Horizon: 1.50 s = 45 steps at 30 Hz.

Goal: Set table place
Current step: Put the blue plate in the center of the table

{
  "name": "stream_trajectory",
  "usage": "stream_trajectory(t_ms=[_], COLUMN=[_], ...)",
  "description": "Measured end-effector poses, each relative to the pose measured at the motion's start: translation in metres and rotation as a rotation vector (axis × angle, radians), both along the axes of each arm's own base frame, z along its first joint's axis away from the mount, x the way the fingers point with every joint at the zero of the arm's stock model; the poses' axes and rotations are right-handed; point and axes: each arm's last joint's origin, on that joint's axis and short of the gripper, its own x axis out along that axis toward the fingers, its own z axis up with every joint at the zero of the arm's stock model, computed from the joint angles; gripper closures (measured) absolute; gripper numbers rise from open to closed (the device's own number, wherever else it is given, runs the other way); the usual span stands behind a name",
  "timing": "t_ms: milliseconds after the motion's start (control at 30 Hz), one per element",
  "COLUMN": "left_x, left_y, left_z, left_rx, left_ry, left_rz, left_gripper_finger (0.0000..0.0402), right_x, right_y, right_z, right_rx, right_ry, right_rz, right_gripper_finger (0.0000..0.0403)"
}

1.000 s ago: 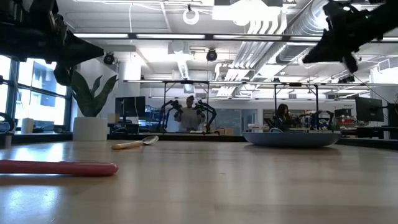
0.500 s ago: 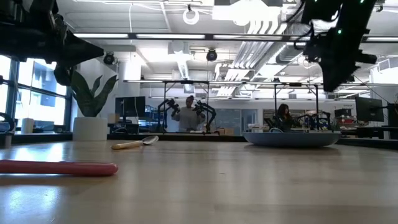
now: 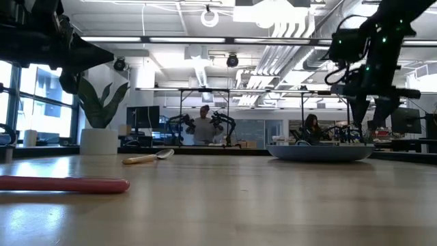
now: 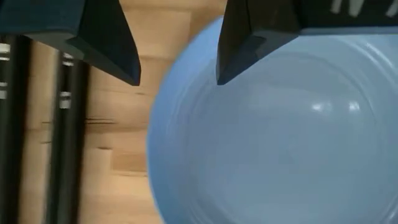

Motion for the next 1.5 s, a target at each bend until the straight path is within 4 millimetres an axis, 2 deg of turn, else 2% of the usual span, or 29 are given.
stream_trajectory(t_ms=[167, 333, 633, 867, 1000, 1200, 1367, 1500], left_x=[0.000, 0.000, 0.000, 0.000, 0.000, 0.000, 0.000, 0.000], left_y=[0.000, 0.000, 0.000, 0.000, 0.000, 0.000, 0.000, 0.000], left_z=[0.000, 0.000, 0.000, 0.000, 0.000, 0.000, 0.000, 0.000], left_rx=[0.009, 0.011, 0.012, 0.007, 0.005, 0.005, 0.005, 0.005], left_ry=[0.005, 0.007, 0.006, 0.004, 0.003, 0.003, 0.003, 0.002], left_rz=[0.000, 0.001, 0.001, 0.001, 0.000, 0.000, 0.000, 0.000], left_gripper_finger=[0.0401, 0.0401, 0.0401, 0.0401, 0.0401, 0.0401, 0.0401, 0.0401], right_x=[-0.006, -0.011, -0.004, -0.002, -0.001, 0.002, 0.006, 0.011], right_y=[-0.008, -0.013, -0.030, -0.034, -0.035, -0.039, -0.040, -0.043], right_z=[-0.019, -0.033, -0.047, -0.061, -0.063, -0.061, -0.058, -0.042], right_rx=[-0.010, 0.026, 0.043, 0.109, 0.108, 0.078, 0.076, 0.076], right_ry=[-0.054, -0.012, -0.017, 0.029, 0.029, -0.008, -0.064, -0.139], right_rz=[-0.040, -0.063, -0.046, -0.037, -0.036, -0.035, -0.026, 0.005], right_gripper_finger=[0.0209, 0.0224, 0.0226, 0.0231, 0.0273, 0.0386, 0.0398, 0.0402])
